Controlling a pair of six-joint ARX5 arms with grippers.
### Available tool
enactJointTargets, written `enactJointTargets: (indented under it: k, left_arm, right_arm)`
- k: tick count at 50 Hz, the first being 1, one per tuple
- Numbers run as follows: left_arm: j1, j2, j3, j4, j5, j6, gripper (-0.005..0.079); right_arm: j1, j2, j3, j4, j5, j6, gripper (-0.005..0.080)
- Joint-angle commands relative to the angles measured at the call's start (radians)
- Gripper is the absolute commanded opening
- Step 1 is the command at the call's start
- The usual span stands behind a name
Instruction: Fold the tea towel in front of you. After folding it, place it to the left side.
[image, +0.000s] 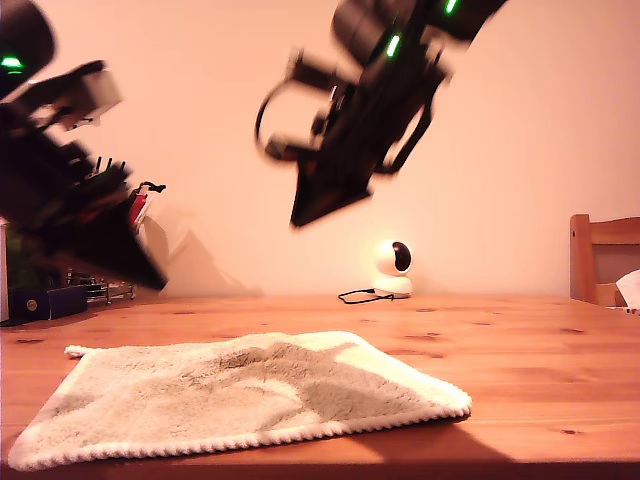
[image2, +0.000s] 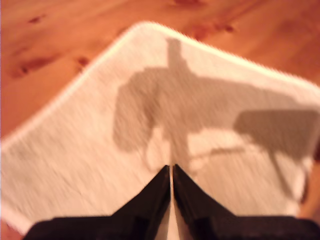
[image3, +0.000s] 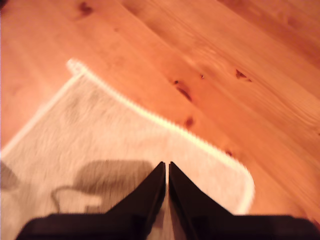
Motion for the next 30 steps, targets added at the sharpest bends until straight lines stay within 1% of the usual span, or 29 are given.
enactJointTargets:
  k: [1, 9, 14, 20, 22, 23, 24, 30]
  left_arm:
    - [-0.016, -0.034, -0.044, 0.003, -0.012, -0.003, -0.0024]
    - [-0.059, -0.117, -0.082, -0.043, -0.044, -0.002, -0.0024]
    - [-0.098, -0.159, -0.106, -0.092, -0.09, 0.008, -0.0024]
    - [-0.155, -0.191, -0.119, -0.179, -0.14, 0.014, -0.0024]
    - [-0.175, -0.197, -0.119, -0.204, -0.151, 0.016, -0.0024]
    - [-0.187, -0.2, -0.119, -0.215, -0.158, 0.042, -0.0024]
    - [-0.202, -0.204, -0.119, -0.222, -0.172, 0.042, -0.0024]
    - [-0.264, -0.211, -0.119, -0.227, -0.201, 0.057, -0.0024]
  right_arm:
    - [0.003, -0.024, -0.094, -0.01, -0.002, -0.027, -0.0012]
    - [-0.006, -0.165, -0.281, 0.019, -0.005, -0.083, -0.0012]
    - [-0.008, -0.251, -0.412, 0.043, -0.007, -0.128, -0.0012]
    - [-0.007, -0.346, -0.544, 0.051, -0.008, -0.247, -0.0012]
    - [-0.007, -0.369, -0.574, 0.049, -0.006, -0.281, -0.0012]
    - [-0.007, -0.381, -0.59, 0.049, -0.004, -0.3, -0.0012]
    - [-0.007, -0.391, -0.599, 0.048, 0.0, -0.317, -0.0012]
    - [-0.007, -0.421, -0.637, 0.013, 0.002, -0.394, -0.0012]
